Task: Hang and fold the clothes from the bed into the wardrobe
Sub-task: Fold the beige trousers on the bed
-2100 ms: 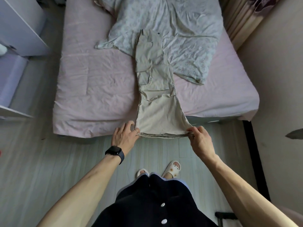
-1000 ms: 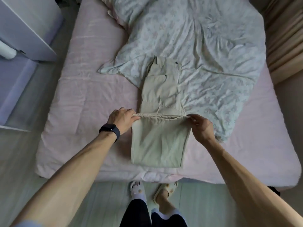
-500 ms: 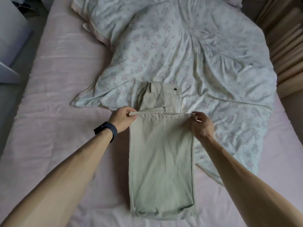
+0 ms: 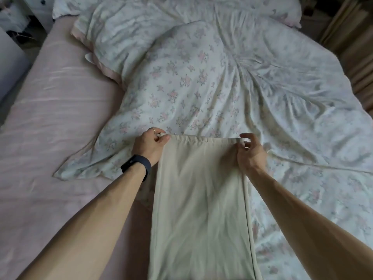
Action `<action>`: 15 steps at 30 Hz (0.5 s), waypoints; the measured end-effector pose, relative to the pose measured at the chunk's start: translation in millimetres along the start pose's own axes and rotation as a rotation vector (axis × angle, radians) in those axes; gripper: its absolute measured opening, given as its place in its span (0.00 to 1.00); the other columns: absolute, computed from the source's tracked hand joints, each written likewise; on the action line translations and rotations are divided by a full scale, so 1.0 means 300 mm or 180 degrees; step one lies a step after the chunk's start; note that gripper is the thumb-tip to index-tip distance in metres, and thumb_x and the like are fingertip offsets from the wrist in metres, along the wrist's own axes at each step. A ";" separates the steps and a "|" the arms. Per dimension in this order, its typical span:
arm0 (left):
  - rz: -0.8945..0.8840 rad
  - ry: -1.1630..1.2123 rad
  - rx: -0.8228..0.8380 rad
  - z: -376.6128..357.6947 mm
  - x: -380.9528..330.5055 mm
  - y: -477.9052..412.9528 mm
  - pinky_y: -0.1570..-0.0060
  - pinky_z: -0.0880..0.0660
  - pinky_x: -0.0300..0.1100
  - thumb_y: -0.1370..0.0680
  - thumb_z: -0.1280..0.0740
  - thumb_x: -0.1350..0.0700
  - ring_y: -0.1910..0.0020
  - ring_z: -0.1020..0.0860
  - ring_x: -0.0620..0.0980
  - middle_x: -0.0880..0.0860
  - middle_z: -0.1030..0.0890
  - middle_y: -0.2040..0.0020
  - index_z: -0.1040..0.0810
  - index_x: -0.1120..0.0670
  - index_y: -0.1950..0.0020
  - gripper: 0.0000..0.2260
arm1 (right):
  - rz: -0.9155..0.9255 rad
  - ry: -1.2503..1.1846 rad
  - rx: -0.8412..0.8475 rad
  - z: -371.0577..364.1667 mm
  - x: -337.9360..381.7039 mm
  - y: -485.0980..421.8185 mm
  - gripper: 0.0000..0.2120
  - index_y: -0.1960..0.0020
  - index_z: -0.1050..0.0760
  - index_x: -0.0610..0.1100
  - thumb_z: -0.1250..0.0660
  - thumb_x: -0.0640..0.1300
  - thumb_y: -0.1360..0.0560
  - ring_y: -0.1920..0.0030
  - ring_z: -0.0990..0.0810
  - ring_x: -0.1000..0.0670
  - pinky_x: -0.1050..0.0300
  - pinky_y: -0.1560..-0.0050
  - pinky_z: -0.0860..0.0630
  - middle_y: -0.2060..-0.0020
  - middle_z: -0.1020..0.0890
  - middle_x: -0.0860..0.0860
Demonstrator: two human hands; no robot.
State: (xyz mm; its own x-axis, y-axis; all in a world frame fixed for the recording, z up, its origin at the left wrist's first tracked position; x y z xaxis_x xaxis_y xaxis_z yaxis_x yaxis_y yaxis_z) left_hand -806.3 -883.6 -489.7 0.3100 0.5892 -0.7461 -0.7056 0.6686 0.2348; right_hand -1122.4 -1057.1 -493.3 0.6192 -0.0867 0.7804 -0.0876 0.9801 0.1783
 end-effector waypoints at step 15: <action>-0.1380 -0.1685 -0.0895 -0.102 -0.105 0.130 0.39 0.31 0.55 0.21 0.35 0.50 0.34 0.29 0.59 0.55 0.28 0.30 0.27 0.54 0.29 0.21 | 0.1188 0.1129 -0.0194 -0.115 0.035 0.113 0.22 0.27 0.30 0.45 0.36 0.44 0.21 0.29 0.36 0.39 0.43 0.28 0.39 0.26 0.32 0.41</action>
State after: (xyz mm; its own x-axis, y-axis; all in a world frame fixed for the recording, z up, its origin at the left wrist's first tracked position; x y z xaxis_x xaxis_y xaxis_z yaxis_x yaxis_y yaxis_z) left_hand -863.1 -890.0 -476.1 0.8137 0.4861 -0.3187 -0.5645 0.7915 -0.2342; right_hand -1091.8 -1018.6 -499.7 0.7819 0.3263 0.5311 -0.3139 0.9422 -0.1168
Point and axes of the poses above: each hand's wrist, its own y-axis away from the middle knuckle, its own z-axis out of the back of the hand, x = y × z, the point moved 10 cm from there along -y, towards the middle knuckle
